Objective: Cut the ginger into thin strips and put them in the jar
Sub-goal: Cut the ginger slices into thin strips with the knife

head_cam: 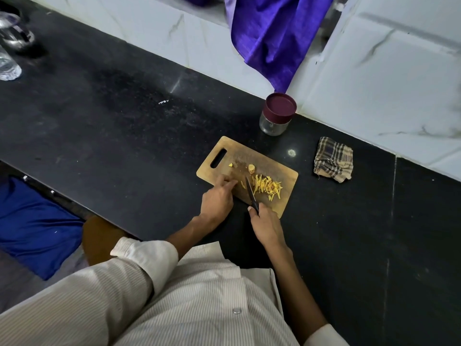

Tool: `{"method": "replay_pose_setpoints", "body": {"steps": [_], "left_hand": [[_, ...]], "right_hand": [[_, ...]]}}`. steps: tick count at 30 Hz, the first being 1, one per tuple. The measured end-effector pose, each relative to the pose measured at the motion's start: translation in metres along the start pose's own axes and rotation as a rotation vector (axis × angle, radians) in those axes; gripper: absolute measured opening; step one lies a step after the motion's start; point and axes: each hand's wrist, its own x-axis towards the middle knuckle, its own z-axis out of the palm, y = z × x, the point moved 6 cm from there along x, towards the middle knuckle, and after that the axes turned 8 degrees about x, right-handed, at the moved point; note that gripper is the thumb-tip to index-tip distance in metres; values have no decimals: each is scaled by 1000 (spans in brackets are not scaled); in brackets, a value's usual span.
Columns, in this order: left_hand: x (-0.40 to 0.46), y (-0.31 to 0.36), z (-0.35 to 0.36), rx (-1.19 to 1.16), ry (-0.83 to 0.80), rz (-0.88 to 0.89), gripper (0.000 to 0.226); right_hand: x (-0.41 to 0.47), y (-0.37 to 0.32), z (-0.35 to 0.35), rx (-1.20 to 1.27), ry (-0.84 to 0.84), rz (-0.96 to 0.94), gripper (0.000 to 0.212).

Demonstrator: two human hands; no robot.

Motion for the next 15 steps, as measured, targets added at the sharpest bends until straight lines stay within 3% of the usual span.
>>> {"method": "replay_pose_setpoints", "body": {"steps": [7, 15], "left_hand": [[-8, 9, 10, 149, -15, 22, 48], [-8, 5, 9, 113, -19, 50, 48]], "right_hand": [[1, -2, 1, -96, -14, -27, 31], [1, 0, -8, -98, 63, 55, 31]]}}
